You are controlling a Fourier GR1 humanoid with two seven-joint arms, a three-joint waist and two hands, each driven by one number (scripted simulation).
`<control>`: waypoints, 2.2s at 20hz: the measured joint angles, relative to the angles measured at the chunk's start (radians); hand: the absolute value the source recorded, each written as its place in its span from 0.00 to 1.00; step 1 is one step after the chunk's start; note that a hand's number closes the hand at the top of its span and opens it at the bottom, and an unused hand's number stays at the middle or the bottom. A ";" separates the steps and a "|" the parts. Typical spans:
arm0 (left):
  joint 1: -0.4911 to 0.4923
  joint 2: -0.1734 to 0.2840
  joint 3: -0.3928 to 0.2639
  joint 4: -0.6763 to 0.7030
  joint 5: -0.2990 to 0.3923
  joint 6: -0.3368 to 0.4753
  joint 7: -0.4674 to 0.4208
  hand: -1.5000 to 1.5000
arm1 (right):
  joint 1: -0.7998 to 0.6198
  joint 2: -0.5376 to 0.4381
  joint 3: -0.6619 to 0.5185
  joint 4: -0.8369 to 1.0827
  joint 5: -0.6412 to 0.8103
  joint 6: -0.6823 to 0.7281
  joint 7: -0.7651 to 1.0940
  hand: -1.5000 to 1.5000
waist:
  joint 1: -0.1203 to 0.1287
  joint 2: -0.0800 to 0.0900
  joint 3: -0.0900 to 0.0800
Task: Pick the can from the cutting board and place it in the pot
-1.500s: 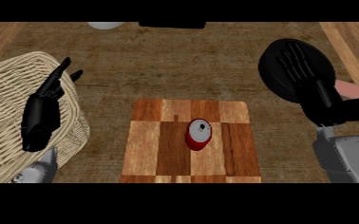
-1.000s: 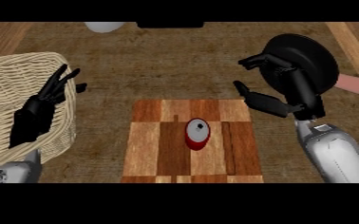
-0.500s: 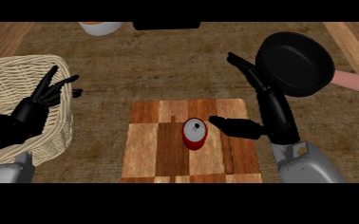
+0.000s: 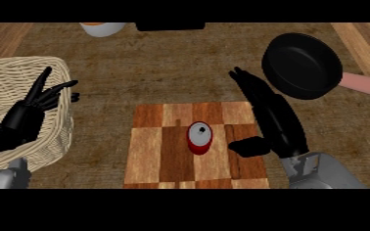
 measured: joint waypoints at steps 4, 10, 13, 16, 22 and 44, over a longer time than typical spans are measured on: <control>-0.007 -0.010 0.010 -0.003 -0.006 -0.008 0.006 0.50 | -0.006 -0.010 0.069 -0.025 0.014 0.135 0.151 0.00 | 0.008 0.004 0.000; -0.016 -0.029 0.015 -0.005 -0.029 -0.006 0.025 0.50 | -0.042 0.030 0.136 -0.086 -0.004 0.305 0.377 0.00 | 0.014 0.007 0.004; -0.019 -0.039 0.017 -0.007 -0.040 -0.005 0.034 0.50 | -0.066 0.060 0.151 -0.108 -0.008 0.363 0.484 0.00 | 0.017 0.008 0.005; -0.024 -0.045 0.019 -0.008 -0.053 -0.004 0.049 0.50 | -0.085 0.098 0.158 -0.122 -0.011 0.393 0.550 0.00 | 0.017 0.010 0.007; -0.031 -0.063 0.021 -0.017 -0.083 0.005 0.077 0.50 | -0.097 0.137 0.166 -0.113 -0.013 0.411 0.595 0.00 | 0.020 0.013 0.010; -0.052 -0.126 0.040 -0.039 -0.182 0.012 0.149 0.50 | -0.111 0.259 0.181 0.057 0.052 0.430 0.613 0.00 | 0.028 0.018 0.010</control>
